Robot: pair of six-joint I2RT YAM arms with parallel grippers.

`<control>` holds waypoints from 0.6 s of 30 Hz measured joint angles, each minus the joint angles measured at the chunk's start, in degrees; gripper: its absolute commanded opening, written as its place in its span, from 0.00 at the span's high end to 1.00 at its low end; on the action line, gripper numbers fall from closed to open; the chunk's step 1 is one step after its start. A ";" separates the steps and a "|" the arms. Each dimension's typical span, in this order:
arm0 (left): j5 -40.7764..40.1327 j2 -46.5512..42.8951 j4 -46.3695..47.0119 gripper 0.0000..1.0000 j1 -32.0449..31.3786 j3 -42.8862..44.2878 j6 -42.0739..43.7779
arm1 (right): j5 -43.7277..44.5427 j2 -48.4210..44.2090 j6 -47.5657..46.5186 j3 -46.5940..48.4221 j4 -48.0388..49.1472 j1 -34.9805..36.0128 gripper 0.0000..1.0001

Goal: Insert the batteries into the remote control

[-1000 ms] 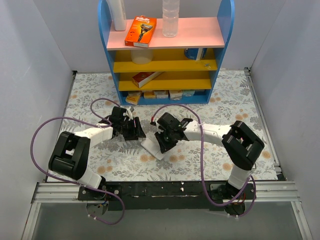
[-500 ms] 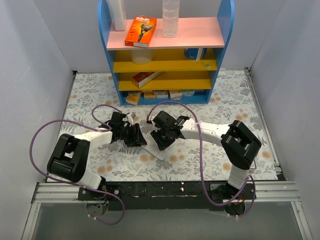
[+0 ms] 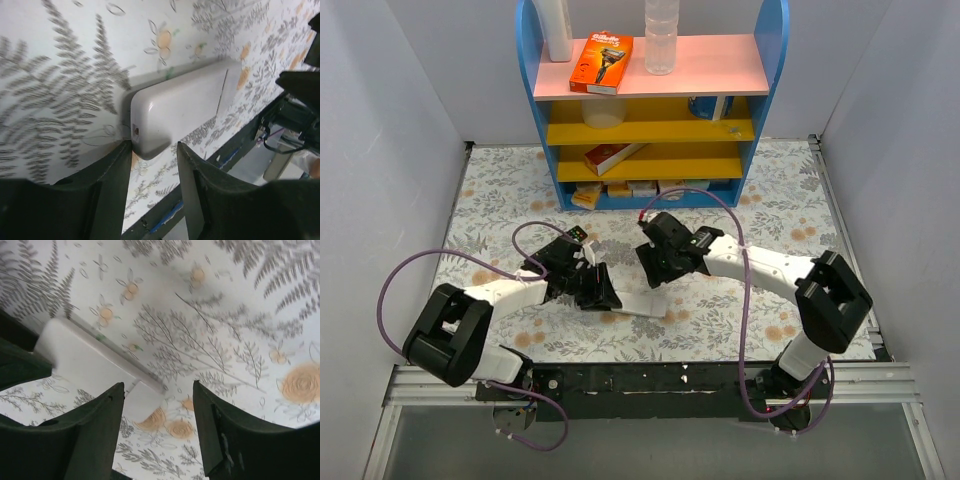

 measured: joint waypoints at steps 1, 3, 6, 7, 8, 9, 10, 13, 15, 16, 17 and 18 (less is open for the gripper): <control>0.00 -0.33 -0.02 0.58 -1.14 -0.13 -0.50 | 0.04 -1.42 1.31 -1.79 0.00 -0.35 0.37; -0.09 -0.66 -0.02 0.54 -3.08 -0.33 -1.33 | -0.13 -3.58 3.56 -4.94 -0.17 -1.07 0.38; -0.20 -1.38 -0.31 0.47 -4.81 -0.68 -2.40 | -0.72 -5.07 6.03 -8.24 -0.04 -1.60 0.40; -0.31 -1.92 -0.63 0.45 -4.87 -0.79 -2.64 | -0.92 -5.14 6.75 -8.90 -0.04 -1.62 0.41; -0.48 -2.49 -1.01 0.44 -4.85 -0.81 -2.80 | -1.33 -5.14 7.26 -9.44 0.00 -1.70 0.43; -0.63 -3.15 -1.38 0.44 -4.85 -0.81 -3.02 | -1.68 -5.14 7.89 -10.08 0.20 -1.77 0.44; -0.81 -3.54 -1.66 0.43 -4.85 -0.81 -2.99 | -1.81 -5.16 8.35 -10.47 0.24 -1.88 0.46; -2.25 -4.11 -3.54 0.44 -4.85 -0.35 -2.86 | -2.64 -5.16 9.49 -12.00 1.57 -2.19 0.49; -3.37 -4.09 -4.63 0.45 -4.85 0.07 -2.80 | -3.39 -5.16 10.16 -12.87 2.12 -2.58 0.49; -3.82 -4.07 -5.01 0.48 -4.85 0.24 -2.75 | -3.72 -5.16 10.38 -13.11 2.34 -2.80 0.49; -4.20 -3.93 -5.44 0.49 -4.85 0.55 -2.73 | -4.11 -5.16 10.62 -13.33 2.75 -2.89 0.49; -4.48 -3.63 -5.81 0.51 -4.85 0.94 -2.75 | -4.35 -5.16 10.97 -13.40 3.04 -2.95 0.49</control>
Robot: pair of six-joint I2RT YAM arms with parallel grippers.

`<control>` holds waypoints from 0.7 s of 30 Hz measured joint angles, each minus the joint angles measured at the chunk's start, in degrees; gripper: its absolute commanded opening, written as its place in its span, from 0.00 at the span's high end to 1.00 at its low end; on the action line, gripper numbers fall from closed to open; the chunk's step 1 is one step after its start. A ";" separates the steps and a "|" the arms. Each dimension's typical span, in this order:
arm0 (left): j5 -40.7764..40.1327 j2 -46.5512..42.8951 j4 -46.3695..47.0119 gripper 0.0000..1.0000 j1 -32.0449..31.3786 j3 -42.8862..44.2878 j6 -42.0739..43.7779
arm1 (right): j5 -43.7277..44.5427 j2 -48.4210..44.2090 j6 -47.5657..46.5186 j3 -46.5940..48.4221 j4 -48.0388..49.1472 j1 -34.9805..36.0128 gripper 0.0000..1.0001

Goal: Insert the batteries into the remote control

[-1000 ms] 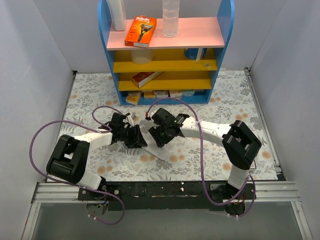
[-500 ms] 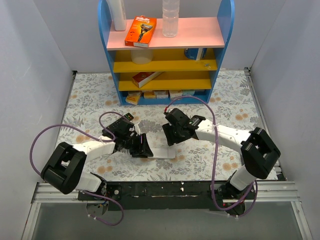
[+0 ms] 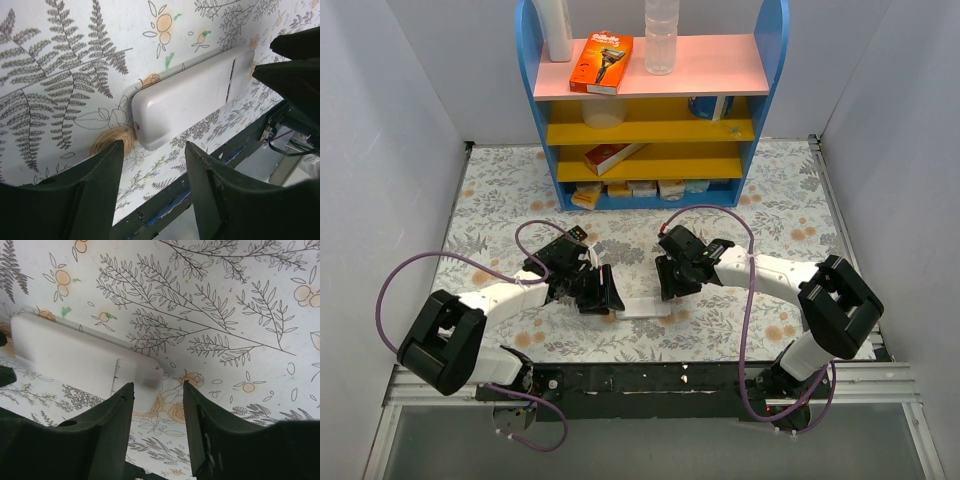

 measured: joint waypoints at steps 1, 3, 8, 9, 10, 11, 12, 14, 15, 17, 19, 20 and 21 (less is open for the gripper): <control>-0.15 0.46 -0.13 0.53 0.00 0.48 0.11 | -0.33 0.00 0.28 -0.02 0.24 -0.11 0.49; -0.22 1.53 -0.26 0.56 0.00 1.64 0.20 | -0.98 0.00 0.74 -0.15 1.22 -0.20 0.50; 0.04 2.73 0.04 0.62 0.00 3.13 0.52 | -2.49 0.00 2.19 -1.11 2.84 -0.20 0.51; 0.15 2.89 0.04 0.63 0.00 3.13 0.61 | -2.82 0.00 2.43 -1.40 3.02 -0.20 0.51; 0.33 3.02 0.00 0.63 -0.02 3.13 0.68 | -3.02 0.00 2.67 -1.73 3.04 -0.20 0.51; 0.50 3.15 0.00 0.64 -0.04 3.13 0.72 | -3.19 0.00 2.93 -2.10 3.08 -0.20 0.51; 0.61 3.23 0.02 0.64 -0.11 3.13 0.79 | -3.28 0.00 3.26 -2.43 3.04 -0.20 0.51; 0.94 3.39 0.02 0.65 -0.28 3.13 0.81 | -3.43 0.00 3.48 -2.91 2.89 -0.20 0.52; 1.05 3.50 0.00 0.65 -0.37 3.13 0.81 | -3.50 0.00 3.54 -2.97 2.84 -0.20 0.52; 1.27 3.82 0.02 0.66 -0.50 3.13 0.83 | -3.87 0.00 3.67 -3.08 2.93 -0.20 0.54; 1.36 4.20 0.02 0.68 -0.66 3.13 0.83 | -4.37 0.00 3.72 -3.21 3.19 -0.20 0.55; 1.36 4.48 0.09 0.68 -0.68 3.13 0.87 | -4.72 0.00 3.78 -3.23 3.26 -0.22 0.57; 1.53 4.74 0.17 0.69 -0.66 3.13 0.85 | -5.01 0.00 3.87 -3.23 3.41 -0.24 0.57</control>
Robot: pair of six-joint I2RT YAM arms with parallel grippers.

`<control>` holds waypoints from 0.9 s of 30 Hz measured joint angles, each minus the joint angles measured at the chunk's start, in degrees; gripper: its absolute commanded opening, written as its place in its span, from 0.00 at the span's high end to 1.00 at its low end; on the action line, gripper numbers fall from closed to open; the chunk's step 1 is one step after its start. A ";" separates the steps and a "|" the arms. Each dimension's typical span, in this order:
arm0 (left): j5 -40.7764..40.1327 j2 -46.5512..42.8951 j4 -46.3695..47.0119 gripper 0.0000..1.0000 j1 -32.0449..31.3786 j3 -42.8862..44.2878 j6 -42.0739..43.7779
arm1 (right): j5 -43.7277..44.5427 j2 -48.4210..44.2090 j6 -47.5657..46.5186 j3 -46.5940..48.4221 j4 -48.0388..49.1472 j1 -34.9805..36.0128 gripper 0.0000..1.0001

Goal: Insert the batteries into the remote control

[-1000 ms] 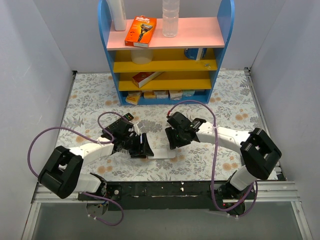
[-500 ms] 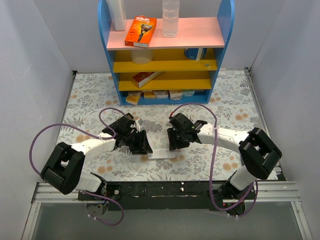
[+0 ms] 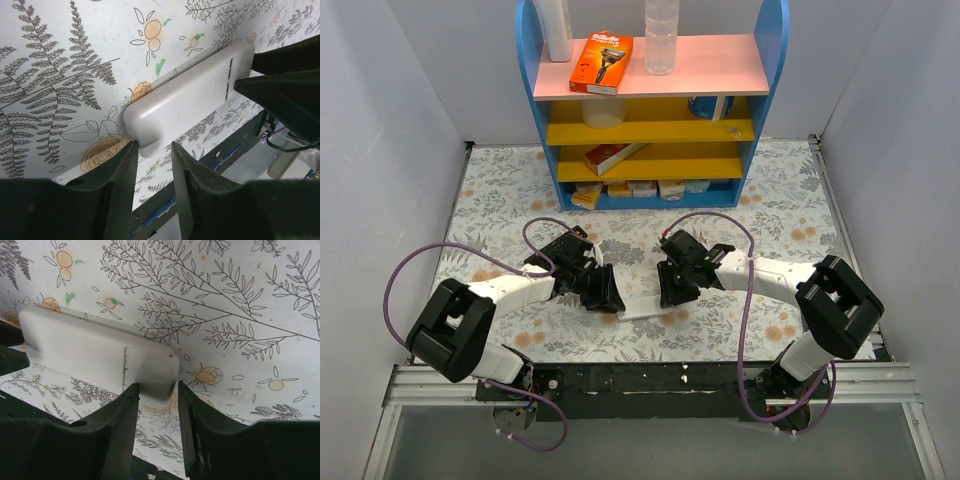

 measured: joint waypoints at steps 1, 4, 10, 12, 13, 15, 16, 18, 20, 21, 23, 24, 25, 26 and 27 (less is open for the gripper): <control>0.26 0.22 0.09 0.69 -0.02 0.00 0.00 | -0.26 0.02 0.02 0.00 0.07 0.00 0.59; 0.81 0.83 0.31 0.70 -0.33 0.07 -0.02 | -0.79 0.02 -0.02 -0.02 0.15 -0.02 0.63; 0.76 1.31 -0.02 0.71 -0.87 0.48 0.22 | -1.55 0.22 -0.13 -0.04 0.50 -0.46 0.70; 0.79 1.31 -0.07 0.71 -0.96 0.50 0.17 | -1.79 0.42 -0.31 -0.02 0.55 -0.59 0.73; 0.79 1.36 -0.13 0.71 -1.07 0.55 0.17 | -2.01 0.52 -0.42 0.00 0.57 -0.66 0.74; 0.66 1.51 -0.39 0.71 -1.25 0.79 0.17 | -2.32 0.83 -0.72 0.20 0.50 -0.74 0.74; 0.61 1.66 -0.50 0.71 -1.38 0.94 0.20 | -2.47 1.14 -1.01 0.57 0.20 -0.72 0.74; 0.22 1.88 -1.05 0.71 -1.79 1.33 0.20 | -2.58 2.08 -1.95 1.84 -0.94 -0.70 0.74; -0.28 1.90 -1.64 0.71 -2.25 1.62 0.20 | -2.62 3.04 -2.78 3.15 -2.23 -0.63 0.73; -0.48 1.90 -1.73 0.71 -2.40 1.64 0.17 | -2.60 3.39 -3.26 3.65 -2.75 -0.61 0.73; -1.01 1.90 -1.86 0.68 -2.64 1.64 0.11 | -2.29 3.54 -3.69 4.11 -3.37 -0.52 0.71; -1.49 1.90 -1.88 0.67 -2.86 1.64 -0.02 | -1.99 3.52 -3.69 4.13 -3.48 -0.42 0.67; -1.97 1.90 -1.79 0.63 -3.23 1.64 -0.13 | -1.40 3.48 -3.74 4.13 -3.50 -0.24 0.64; -2.36 1.81 -1.70 0.61 -3.54 1.64 -0.28 | -0.96 3.30 -3.69 4.13 -3.50 -0.09 0.61; -2.80 1.70 -1.60 0.59 -3.76 1.64 -0.50 | -0.66 3.13 -3.63 4.13 -3.41 0.07 0.55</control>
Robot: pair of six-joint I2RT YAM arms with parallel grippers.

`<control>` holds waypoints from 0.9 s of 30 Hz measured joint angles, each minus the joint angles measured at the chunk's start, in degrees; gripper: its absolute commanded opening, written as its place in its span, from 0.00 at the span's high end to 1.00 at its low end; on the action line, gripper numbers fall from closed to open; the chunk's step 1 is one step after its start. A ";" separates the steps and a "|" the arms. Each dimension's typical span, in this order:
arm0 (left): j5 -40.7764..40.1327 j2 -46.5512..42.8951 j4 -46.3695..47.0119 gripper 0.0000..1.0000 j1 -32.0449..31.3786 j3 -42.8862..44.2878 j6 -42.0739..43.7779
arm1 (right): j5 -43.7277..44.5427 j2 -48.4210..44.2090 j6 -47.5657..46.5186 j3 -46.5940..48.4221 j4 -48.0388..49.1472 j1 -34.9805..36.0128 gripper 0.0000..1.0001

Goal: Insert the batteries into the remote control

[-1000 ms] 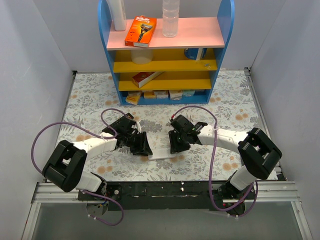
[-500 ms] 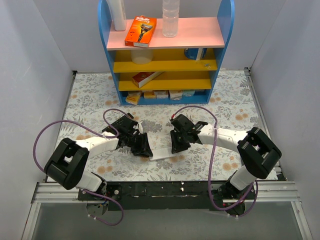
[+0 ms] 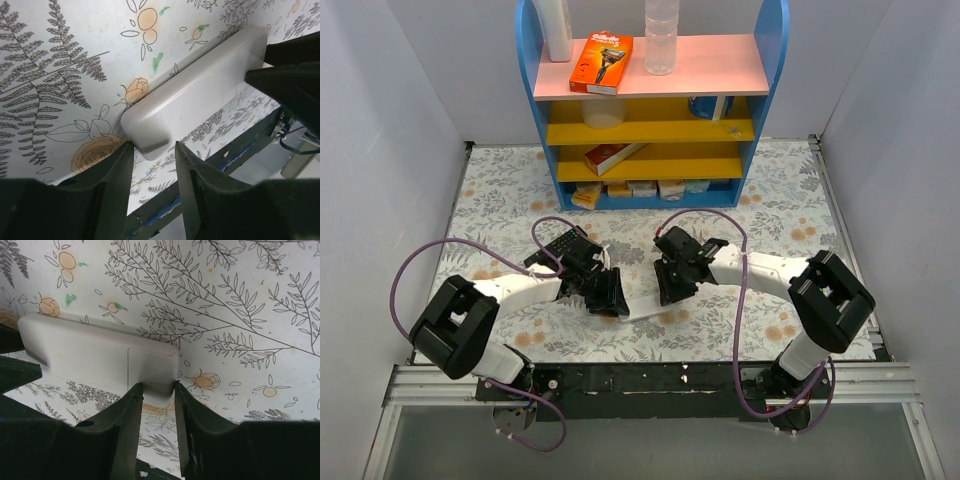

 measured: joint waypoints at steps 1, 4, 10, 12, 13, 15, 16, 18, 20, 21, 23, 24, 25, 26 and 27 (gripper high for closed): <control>-0.48 -0.13 0.15 0.57 -0.31 0.00 -0.26 | 0.59 -0.22 0.02 0.00 0.20 0.15 0.52; -2.80 -1.33 1.11 0.52 -0.90 0.00 -0.94 | 2.75 -1.01 0.17 0.00 1.38 0.00 0.38; -10.75 -10.56 1.42 0.17 2.38 0.00 -1.57 | 9.68 -9.14 -0.37 -0.02 2.38 -5.62 0.20; -14.16 -15.45 0.68 0.02 4.90 0.04 -1.60 | 12.74 -13.05 -1.07 -0.02 2.75 -8.61 0.17; -16.22 -17.92 0.20 0.02 6.29 0.15 -1.57 | 14.29 -15.06 -1.40 -0.02 2.93 -10.16 0.15; -21.11 -22.67 -1.79 0.02 8.70 0.76 -1.57 | 17.31 -19.08 -2.01 -0.04 2.93 -13.09 0.10; -23.74 -24.94 -2.95 0.02 9.75 1.25 -1.49 | 18.86 -21.18 -2.45 -0.09 2.95 -14.51 0.07; -29.73 -29.18 -6.01 0.02 10.82 3.13 -1.22 | 21.97 -25.64 -2.89 -0.50 2.82 -17.05 0.04; -35.32 -33.16 -8.52 0.02 10.93 5.46 -0.68 | 25.90 -30.32 -3.08 -1.18 2.62 -18.47 0.03; -37.75 -34.97 -9.46 0.02 10.93 6.62 -0.37 | 27.45 -32.35 -3.21 -1.53 2.38 -18.82 0.03; -42.77 -39.41 -10.75 0.02 10.93 8.85 0.52 | 31.54 -38.10 -4.09 -2.54 1.92 -19.19 0.03; -45.27 -41.64 -11.30 0.02 10.93 9.90 0.92 | 33.27 -40.74 -4.46 -2.95 1.75 -19.26 0.02; -47.74 -43.56 -11.91 0.02 10.91 10.99 1.36 | 34.97 -43.28 -4.98 -3.28 1.68 -19.28 0.02; -50.03 -45.29 -12.15 0.02 10.91 11.93 2.03 | 36.50 -45.59 -5.57 -3.63 1.57 -19.32 0.02; -52.22 -47.10 -12.13 0.02 10.91 12.61 2.78 | 37.94 -47.82 -6.08 -4.07 1.60 -19.32 0.02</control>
